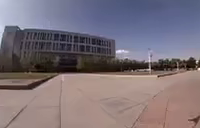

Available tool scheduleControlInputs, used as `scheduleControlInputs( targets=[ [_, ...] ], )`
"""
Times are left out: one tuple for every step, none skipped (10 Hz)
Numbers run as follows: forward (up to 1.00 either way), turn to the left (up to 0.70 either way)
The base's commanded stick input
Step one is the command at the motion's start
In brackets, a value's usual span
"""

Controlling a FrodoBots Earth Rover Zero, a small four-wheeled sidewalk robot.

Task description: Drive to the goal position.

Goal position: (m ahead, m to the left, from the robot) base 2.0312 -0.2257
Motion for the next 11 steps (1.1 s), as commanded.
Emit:
scheduleControlInputs(
  targets=[
    [0.7, 0.0],
    [0.7, 0.0],
    [0.7, 0.0],
    [0.7, 0.0],
    [0.7, 0.0],
    [0.7, 0.0],
    [0.7, 0.3],
    [0.7, 0.35],
    [0.7, 0.35],
    [0.7, 0.35],
    [0.7, 0.35]
  ],
)
